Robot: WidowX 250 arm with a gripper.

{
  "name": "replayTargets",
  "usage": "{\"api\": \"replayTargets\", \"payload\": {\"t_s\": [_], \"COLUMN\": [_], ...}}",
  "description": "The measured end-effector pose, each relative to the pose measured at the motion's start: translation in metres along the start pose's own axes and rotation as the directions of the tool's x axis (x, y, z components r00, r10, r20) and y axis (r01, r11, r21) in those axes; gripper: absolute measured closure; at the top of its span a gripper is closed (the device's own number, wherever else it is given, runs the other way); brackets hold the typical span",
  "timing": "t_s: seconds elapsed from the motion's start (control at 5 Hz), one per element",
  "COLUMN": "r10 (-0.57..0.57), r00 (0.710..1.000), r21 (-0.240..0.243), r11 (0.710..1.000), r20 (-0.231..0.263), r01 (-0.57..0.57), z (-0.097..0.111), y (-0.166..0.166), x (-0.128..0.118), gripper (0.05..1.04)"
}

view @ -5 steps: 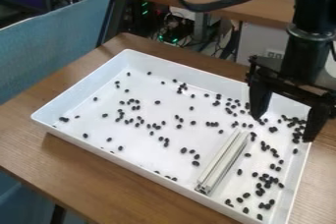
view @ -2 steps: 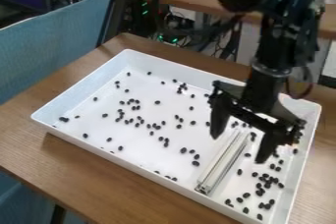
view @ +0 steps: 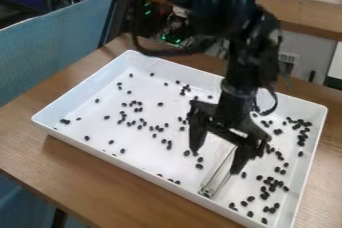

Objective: Sweep into pile

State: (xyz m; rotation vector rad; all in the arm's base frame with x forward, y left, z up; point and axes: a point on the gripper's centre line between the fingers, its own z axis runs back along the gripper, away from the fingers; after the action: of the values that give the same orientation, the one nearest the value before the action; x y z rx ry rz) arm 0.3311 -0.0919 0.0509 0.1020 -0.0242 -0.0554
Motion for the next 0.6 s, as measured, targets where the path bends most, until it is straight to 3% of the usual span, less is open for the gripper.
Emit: {"api": "replayTargets", "payload": {"t_s": [0.4,0.6], "r10": [-0.012,0.012], "r00": [0.998,0.996], "r21": [-0.031,-0.055], "r11": [0.999,0.998], "r20": [0.056,0.085], "r01": [0.014,-0.008], "z": [-0.026,-0.034], "y": [0.001,0.005], "x": [0.004,0.005], "gripper": [0.127,0.403]}}
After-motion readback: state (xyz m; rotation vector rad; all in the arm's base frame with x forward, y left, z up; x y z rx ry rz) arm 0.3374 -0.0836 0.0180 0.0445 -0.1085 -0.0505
